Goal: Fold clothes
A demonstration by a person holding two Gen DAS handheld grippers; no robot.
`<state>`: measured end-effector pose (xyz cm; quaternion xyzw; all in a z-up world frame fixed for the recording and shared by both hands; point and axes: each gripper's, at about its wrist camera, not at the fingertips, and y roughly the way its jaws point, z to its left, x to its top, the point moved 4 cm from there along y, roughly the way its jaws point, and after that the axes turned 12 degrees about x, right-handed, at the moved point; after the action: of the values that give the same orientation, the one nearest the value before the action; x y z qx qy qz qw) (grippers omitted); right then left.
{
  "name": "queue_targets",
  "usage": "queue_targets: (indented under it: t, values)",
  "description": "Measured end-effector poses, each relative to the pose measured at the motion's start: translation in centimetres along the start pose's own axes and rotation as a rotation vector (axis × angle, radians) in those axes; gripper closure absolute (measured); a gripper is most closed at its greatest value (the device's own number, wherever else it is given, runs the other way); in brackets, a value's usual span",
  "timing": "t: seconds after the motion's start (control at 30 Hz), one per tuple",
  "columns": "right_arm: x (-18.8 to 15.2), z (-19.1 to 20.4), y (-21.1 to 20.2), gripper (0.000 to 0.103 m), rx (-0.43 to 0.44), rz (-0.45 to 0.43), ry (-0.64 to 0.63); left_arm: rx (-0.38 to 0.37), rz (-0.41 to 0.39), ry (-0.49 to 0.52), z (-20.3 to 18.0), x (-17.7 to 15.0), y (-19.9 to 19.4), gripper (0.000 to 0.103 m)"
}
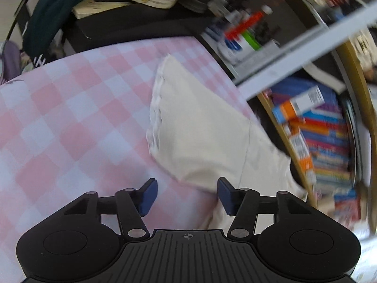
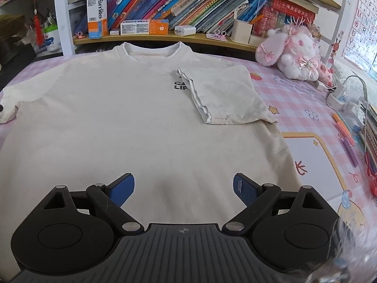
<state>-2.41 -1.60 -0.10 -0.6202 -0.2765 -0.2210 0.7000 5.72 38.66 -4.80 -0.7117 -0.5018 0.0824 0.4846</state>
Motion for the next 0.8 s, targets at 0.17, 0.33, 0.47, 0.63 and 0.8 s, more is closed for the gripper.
queue_targets:
  t: [0.17,0.33,0.47,0.63,0.8]
  values:
    - [-0.2,-0.6,-0.1,0.012,-0.015,0.005,0.018,0.013,-0.012,-0.110,0.4,1.7,0.9,0.056]
    - [-0.4,-1.1,-0.3,0.012,-0.017,0.000,0.029,0.083,-0.043,-0.159,0.6,2.3,1.1,0.072]
    - [-0.5,-1.8,-0.2,0.012,-0.015,0.002,0.045,0.156,-0.065,-0.168,0.6,2.5,1.5,0.097]
    - [-0.6,-3.4,-0.1,0.012,-0.009,-0.007,0.085,0.145,-0.145,0.019,-4.3,2.7,0.7,0.098]
    - [-0.6,-4.8,0.5,0.012,0.006,-0.006,0.115,0.013,-0.194,0.460,-14.1,-0.8,0.1,0.097]
